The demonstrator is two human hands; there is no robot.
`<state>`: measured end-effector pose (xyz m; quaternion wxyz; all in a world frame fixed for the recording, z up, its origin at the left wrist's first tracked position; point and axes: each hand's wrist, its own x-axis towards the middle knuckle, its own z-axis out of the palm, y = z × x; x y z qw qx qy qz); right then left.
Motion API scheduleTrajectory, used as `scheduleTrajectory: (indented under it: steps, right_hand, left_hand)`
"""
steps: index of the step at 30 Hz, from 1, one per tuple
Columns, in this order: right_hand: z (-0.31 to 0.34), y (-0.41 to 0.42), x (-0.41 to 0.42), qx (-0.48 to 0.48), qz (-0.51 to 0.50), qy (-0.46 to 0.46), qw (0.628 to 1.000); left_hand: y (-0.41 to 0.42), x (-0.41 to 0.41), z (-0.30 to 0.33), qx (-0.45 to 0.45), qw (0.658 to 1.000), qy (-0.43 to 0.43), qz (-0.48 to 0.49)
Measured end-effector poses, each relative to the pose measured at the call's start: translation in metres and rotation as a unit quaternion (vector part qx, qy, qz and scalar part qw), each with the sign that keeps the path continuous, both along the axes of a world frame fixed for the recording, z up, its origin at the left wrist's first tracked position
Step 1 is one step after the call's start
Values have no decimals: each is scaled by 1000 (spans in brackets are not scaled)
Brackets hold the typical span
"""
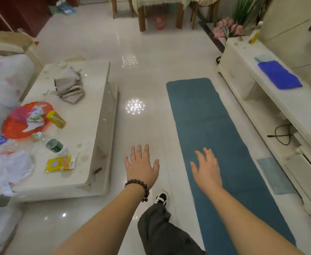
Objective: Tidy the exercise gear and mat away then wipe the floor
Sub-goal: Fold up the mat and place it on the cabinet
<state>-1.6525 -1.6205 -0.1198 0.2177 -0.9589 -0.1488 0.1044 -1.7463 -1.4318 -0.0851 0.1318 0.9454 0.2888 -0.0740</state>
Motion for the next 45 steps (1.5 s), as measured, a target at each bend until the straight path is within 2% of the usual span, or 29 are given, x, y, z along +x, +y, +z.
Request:
scheduleTrajectory:
  steps: [8, 18, 22, 25, 34, 39, 45]
  right_hand:
    - [8, 68, 140, 24, -104, 17, 994]
    - [11, 58, 237, 36, -284, 23, 958]
    - [-1, 56, 262, 27, -375, 22, 926]
    - [-13, 67, 283, 19, -459, 33, 887]
    - [-42, 190, 361, 41, -655, 58, 752]
    - [-56, 241, 380, 47, -690, 69, 719]
    - [-74, 253, 386, 48, -701, 92, 705]
  left_hand:
    - [81, 188, 25, 38, 992, 18, -121]
    - [76, 377, 19, 19, 959, -6, -283]
    - [89, 452, 0, 14, 939, -9, -342]
    - [109, 513, -17, 13, 920, 5, -392]
    - [178, 671, -53, 35, 801, 54, -595]
    - [203, 717, -71, 30, 784, 59, -618]
    - [206, 725, -97, 40, 766, 87, -636]
